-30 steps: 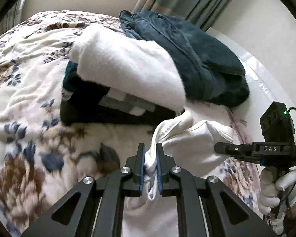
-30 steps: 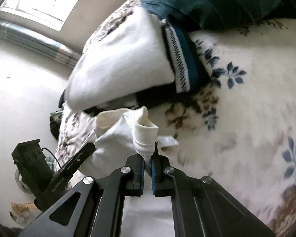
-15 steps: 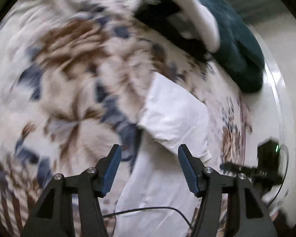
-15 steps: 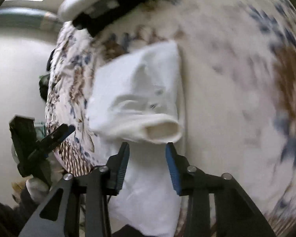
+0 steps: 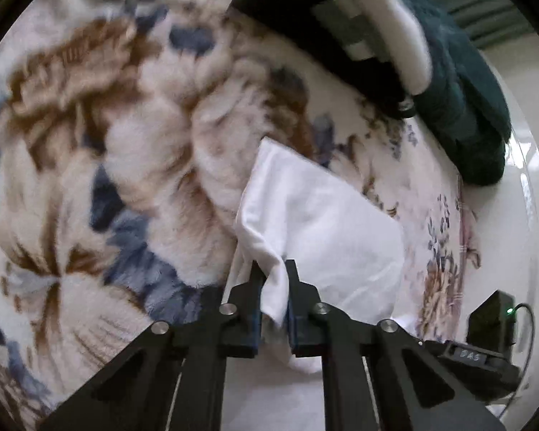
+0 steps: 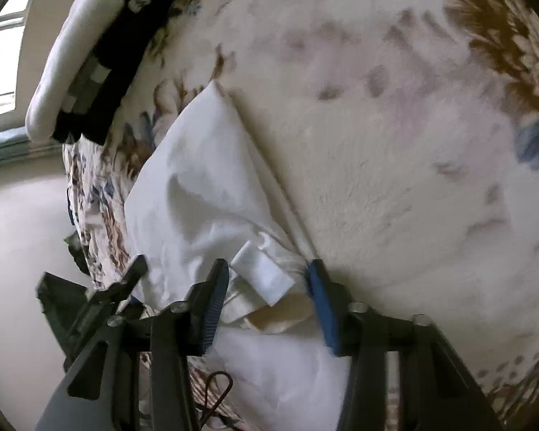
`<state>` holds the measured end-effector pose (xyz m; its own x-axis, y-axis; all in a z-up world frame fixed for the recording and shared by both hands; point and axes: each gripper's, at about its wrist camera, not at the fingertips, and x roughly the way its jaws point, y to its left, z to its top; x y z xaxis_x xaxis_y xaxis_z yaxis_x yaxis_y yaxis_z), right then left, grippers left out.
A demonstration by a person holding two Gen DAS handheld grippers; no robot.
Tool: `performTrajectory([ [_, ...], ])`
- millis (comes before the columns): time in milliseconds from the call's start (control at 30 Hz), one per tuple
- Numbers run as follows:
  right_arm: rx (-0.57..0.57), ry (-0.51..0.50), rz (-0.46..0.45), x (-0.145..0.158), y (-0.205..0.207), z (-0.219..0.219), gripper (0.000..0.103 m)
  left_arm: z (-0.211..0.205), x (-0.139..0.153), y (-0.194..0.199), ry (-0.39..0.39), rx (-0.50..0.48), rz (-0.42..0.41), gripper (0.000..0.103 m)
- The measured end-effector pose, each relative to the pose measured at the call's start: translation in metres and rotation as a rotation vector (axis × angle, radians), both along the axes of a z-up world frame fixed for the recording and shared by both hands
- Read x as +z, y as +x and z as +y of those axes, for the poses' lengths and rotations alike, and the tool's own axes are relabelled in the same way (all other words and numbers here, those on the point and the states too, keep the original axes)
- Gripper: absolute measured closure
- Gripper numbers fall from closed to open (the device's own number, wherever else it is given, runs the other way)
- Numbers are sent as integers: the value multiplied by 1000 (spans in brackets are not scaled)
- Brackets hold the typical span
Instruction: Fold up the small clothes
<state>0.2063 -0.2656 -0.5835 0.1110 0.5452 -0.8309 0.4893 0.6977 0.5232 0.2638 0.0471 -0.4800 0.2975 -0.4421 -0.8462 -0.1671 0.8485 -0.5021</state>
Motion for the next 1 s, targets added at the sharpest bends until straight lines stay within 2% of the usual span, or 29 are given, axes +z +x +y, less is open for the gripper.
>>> performTrajectory([
  [33, 16, -30, -10, 4, -1, 4, 94, 1, 1, -3, 4, 2, -10, 96],
  [133, 36, -91, -49, 19, -10, 12, 95, 2, 13, -13, -1, 21, -13, 96],
  [300, 37, -73, -53, 34, -40, 16, 96, 8, 14, -30, -13, 46, 24, 96],
  [467, 60, -52, -20, 38, -66, 18, 96, 12, -6, -43, -6, 31, 98, 95],
  [567, 101, -69, 7, 28, -75, 20, 96, 16, -23, -47, -2, 11, 164, 89],
  [633, 144, -85, 66, 16, -77, 20, 93, 22, -21, -51, 25, 18, 190, 64],
  [700, 176, -126, 122, 10, -80, 17, 90, 29, -9, -59, 70, 24, 175, 52],
  [733, 177, -134, 140, 11, -83, 12, 86, 32, -2, -62, 82, 29, 149, 49],
  [767, 158, -138, 131, 18, -86, 6, 83, 33, 4, -63, 95, 33, 130, 48],
  [833, 126, -134, 67, 34, -87, -1, 68, 32, 11, -61, 125, 22, 89, 47],
  [933, 129, -152, -25, 50, -77, 7, 65, 23, -1, -52, 173, -8, 83, 47],
  [1000, 162, -148, -65, 47, -63, 24, 65, 19, -21, -49, 229, -14, 117, 47],
])
